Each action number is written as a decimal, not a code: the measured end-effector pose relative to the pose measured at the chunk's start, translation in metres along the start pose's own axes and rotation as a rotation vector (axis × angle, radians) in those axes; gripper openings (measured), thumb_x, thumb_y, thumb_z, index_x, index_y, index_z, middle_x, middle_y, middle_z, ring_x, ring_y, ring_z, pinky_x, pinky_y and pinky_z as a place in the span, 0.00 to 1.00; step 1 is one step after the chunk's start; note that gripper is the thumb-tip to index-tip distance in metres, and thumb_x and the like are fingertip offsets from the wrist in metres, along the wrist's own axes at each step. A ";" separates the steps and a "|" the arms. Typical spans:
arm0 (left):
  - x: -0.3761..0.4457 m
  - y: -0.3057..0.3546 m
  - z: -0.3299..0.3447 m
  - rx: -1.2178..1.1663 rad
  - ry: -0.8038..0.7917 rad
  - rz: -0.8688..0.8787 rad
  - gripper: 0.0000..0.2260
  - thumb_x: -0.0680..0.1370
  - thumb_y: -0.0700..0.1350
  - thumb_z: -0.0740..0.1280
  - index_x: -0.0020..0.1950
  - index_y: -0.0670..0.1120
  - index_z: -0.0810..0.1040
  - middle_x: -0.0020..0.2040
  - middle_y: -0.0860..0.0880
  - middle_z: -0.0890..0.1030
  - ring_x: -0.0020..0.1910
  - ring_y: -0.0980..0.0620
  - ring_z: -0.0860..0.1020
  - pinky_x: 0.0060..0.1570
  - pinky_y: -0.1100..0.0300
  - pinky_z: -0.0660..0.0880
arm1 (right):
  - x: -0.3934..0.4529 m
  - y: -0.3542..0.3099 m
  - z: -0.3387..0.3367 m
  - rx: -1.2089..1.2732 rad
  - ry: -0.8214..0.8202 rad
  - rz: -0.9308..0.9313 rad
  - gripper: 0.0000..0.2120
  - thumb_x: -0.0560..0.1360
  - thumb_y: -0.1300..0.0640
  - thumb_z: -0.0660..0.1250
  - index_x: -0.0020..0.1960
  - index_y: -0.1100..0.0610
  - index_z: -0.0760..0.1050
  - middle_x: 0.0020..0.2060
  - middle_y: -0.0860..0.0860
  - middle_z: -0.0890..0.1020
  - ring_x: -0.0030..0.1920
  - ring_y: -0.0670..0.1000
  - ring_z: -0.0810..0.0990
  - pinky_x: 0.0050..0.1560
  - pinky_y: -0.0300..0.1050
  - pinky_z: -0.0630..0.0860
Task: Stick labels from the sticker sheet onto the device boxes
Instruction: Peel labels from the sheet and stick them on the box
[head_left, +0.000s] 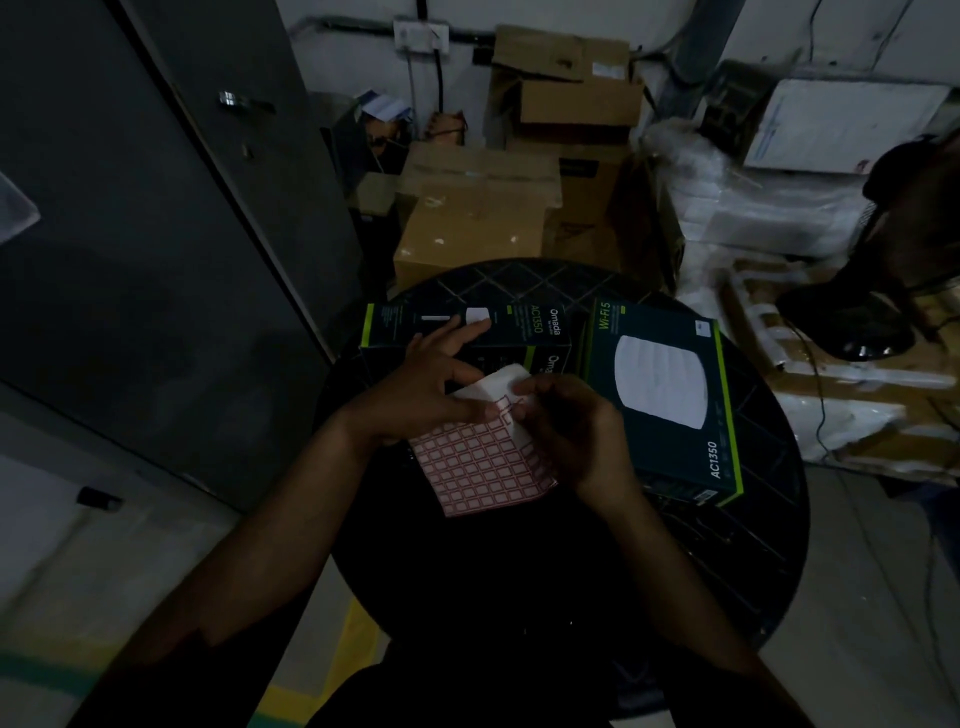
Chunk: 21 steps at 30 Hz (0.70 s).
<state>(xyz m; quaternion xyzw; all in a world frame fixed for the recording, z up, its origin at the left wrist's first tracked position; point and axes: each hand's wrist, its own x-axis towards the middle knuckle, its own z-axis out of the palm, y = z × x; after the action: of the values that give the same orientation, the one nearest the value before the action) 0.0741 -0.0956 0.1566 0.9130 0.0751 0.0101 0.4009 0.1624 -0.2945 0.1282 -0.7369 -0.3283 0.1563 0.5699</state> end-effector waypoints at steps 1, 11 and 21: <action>0.000 -0.001 0.000 -0.007 0.008 0.006 0.09 0.74 0.49 0.74 0.53 0.52 0.85 0.79 0.60 0.54 0.79 0.56 0.43 0.73 0.47 0.33 | 0.001 0.000 0.001 -0.078 0.010 -0.064 0.09 0.76 0.57 0.72 0.55 0.51 0.82 0.57 0.39 0.78 0.57 0.35 0.78 0.51 0.31 0.77; 0.003 -0.002 0.003 -0.051 0.031 -0.010 0.08 0.73 0.48 0.74 0.50 0.48 0.86 0.75 0.65 0.54 0.79 0.56 0.44 0.73 0.48 0.33 | 0.005 -0.002 0.002 -0.455 0.223 -0.299 0.12 0.65 0.50 0.81 0.47 0.50 0.85 0.56 0.49 0.75 0.59 0.46 0.69 0.52 0.33 0.67; -0.001 -0.005 0.004 0.007 -0.009 0.045 0.08 0.76 0.48 0.71 0.52 0.47 0.86 0.77 0.62 0.51 0.79 0.56 0.40 0.72 0.51 0.30 | 0.002 -0.003 0.007 -0.504 0.200 -0.329 0.09 0.67 0.51 0.81 0.46 0.51 0.86 0.58 0.51 0.77 0.63 0.49 0.71 0.58 0.33 0.66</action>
<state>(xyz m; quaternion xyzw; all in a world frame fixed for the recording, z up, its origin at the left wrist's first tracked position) 0.0732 -0.0948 0.1503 0.9160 0.0526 0.0148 0.3975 0.1588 -0.2877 0.1289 -0.8037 -0.4136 -0.0976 0.4164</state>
